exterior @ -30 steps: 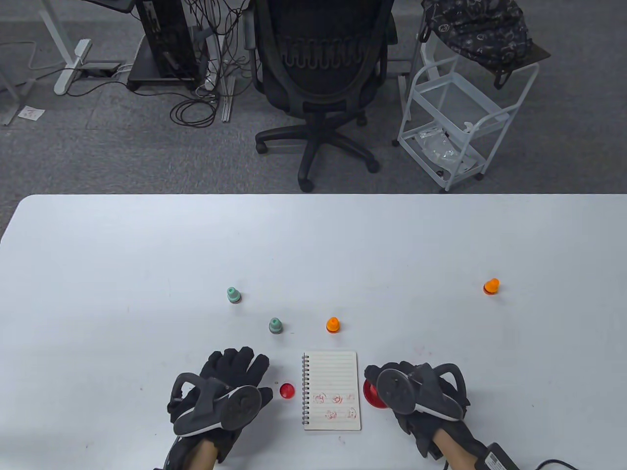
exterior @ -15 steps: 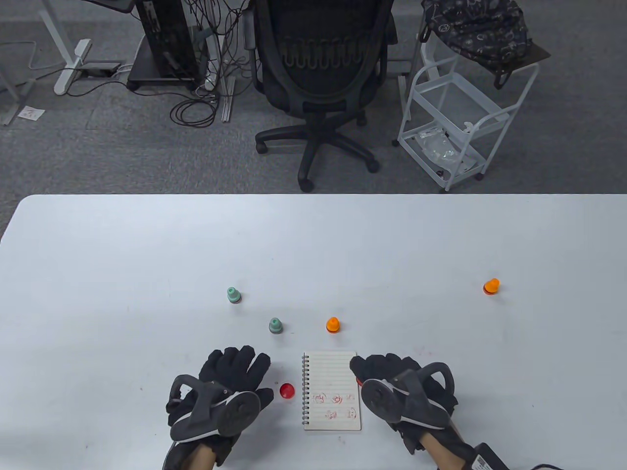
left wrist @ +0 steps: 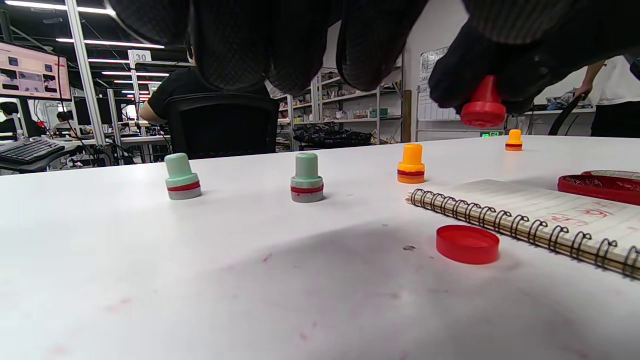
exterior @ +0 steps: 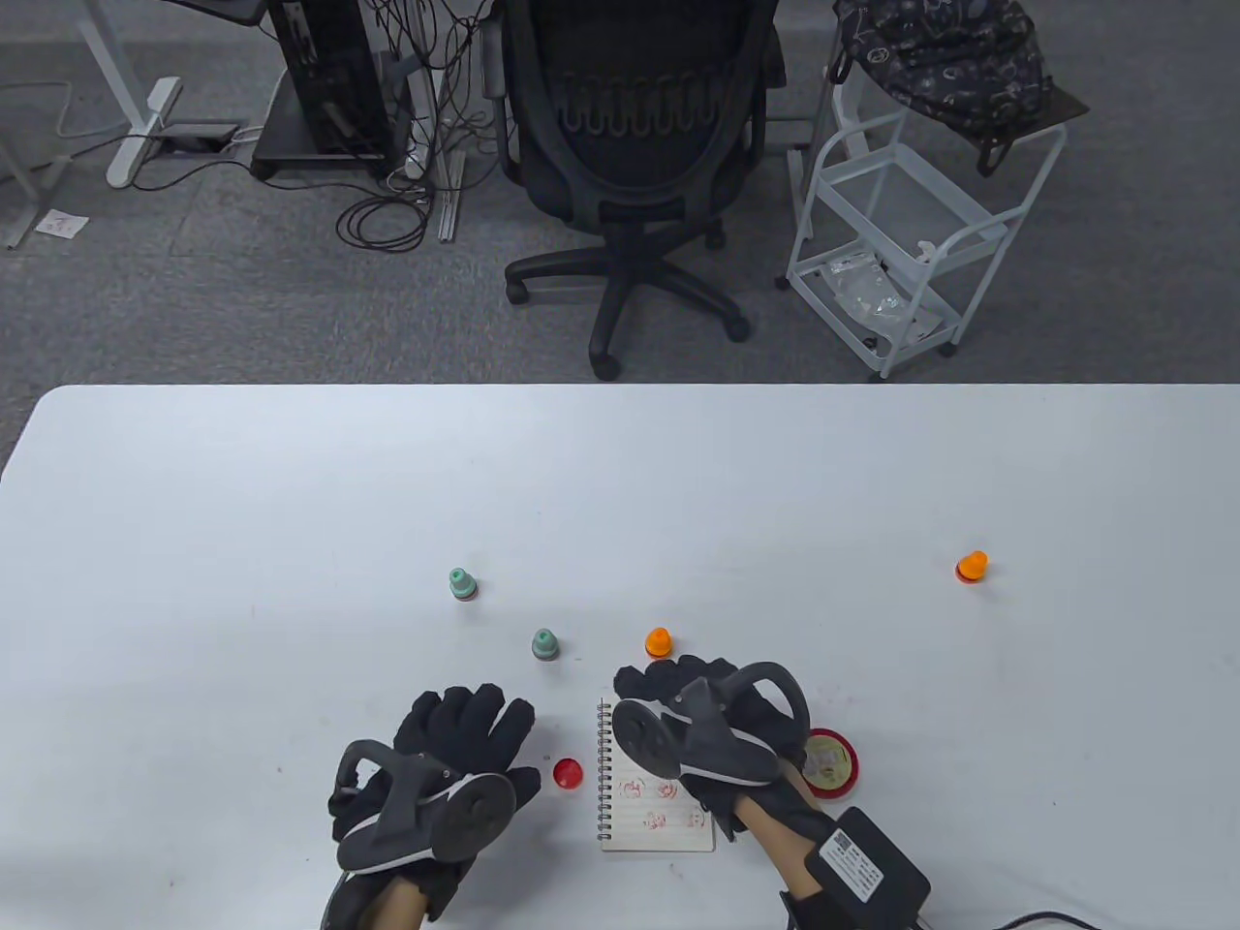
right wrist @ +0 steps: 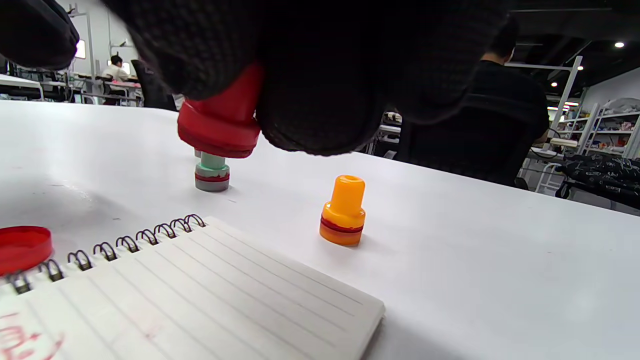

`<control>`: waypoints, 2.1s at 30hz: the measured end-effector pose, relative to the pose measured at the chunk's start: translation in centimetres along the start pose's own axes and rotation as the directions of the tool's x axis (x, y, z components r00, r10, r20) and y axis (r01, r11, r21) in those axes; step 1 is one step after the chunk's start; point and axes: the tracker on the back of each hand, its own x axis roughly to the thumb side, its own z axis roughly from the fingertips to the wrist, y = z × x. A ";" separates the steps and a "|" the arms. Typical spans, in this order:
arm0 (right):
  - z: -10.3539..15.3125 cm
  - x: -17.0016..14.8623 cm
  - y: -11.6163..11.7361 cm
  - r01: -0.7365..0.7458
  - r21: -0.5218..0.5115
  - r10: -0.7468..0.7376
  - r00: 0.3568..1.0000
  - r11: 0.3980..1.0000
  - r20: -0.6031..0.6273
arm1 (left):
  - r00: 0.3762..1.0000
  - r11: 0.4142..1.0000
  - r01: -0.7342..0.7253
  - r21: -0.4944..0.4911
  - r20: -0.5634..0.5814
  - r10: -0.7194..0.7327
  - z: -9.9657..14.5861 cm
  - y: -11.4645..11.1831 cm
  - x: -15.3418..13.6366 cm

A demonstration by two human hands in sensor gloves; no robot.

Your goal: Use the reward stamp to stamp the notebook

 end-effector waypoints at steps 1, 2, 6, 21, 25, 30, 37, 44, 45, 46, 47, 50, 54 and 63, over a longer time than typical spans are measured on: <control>-0.2 0.1 0.3 0.000 0.004 0.000 1.000 1.000 -0.019 | 1.000 1.000 0.000 0.000 -0.001 0.000 0.0 0.0 0.0; -0.4 0.1 0.6 0.001 -0.003 -0.001 0.999 1.000 -0.033 | 1.000 1.000 -0.001 0.000 -0.002 0.001 0.0 0.0 0.0; -0.7 0.2 2.2 -0.005 0.007 0.005 1.000 1.000 -0.031 | 1.000 1.000 0.000 -0.007 0.002 0.000 -0.2 -0.1 0.0; -0.7 0.8 2.8 -0.067 0.006 0.067 0.998 0.998 0.010 | 1.000 0.999 0.016 -0.033 0.007 -0.016 -0.5 -0.4 0.2; -0.9 1.0 3.0 -0.066 0.013 0.066 0.998 0.998 0.011 | 1.000 0.999 0.014 -0.032 0.008 -0.014 -0.5 -0.4 0.2; -1.1 1.4 3.3 -0.077 0.027 0.076 0.997 0.997 0.019 | 1.000 0.999 0.017 -0.034 0.009 -0.017 -0.5 -0.4 0.2; -1.3 1.9 3.7 -0.103 0.043 0.102 0.994 0.994 0.025 | 1.000 0.999 0.019 -0.035 0.009 -0.018 -0.5 -0.4 0.2; -1.5 1.9 3.6 -0.098 0.049 0.097 0.995 0.994 0.012 | 1.000 0.999 0.020 -0.035 0.010 -0.019 -0.5 -0.4 0.2; -1.6 1.9 3.6 -0.095 0.056 0.095 0.995 0.994 0.008 | 1.000 0.999 0.020 -0.035 0.011 -0.020 -0.5 -0.4 0.3; -1.6 1.9 3.5 -0.092 0.059 0.092 0.996 0.994 0.005 | 1.000 0.999 0.020 -0.036 0.011 -0.020 -0.5 -0.4 0.3; -1.7 1.9 3.5 -0.090 0.060 0.090 0.996 0.994 0.003 | 1.000 0.999 0.020 -0.037 0.012 -0.019 -0.5 -0.4 0.3; -1.6 1.9 3.6 -0.082 0.059 0.082 0.997 0.995 -0.006 | 1.000 0.999 0.019 -0.038 0.016 -0.018 -0.5 -0.4 0.3; -1.6 1.9 3.7 -0.075 0.058 0.075 0.997 0.996 -0.011 | 1.000 0.999 0.020 -0.035 0.018 -0.019 -0.5 -0.4 0.4; -1.6 1.9 3.6 -0.077 0.061 0.078 0.997 0.995 -0.012 | 1.000 0.999 0.015 -0.047 0.025 -0.014 -0.6 -0.6 0.6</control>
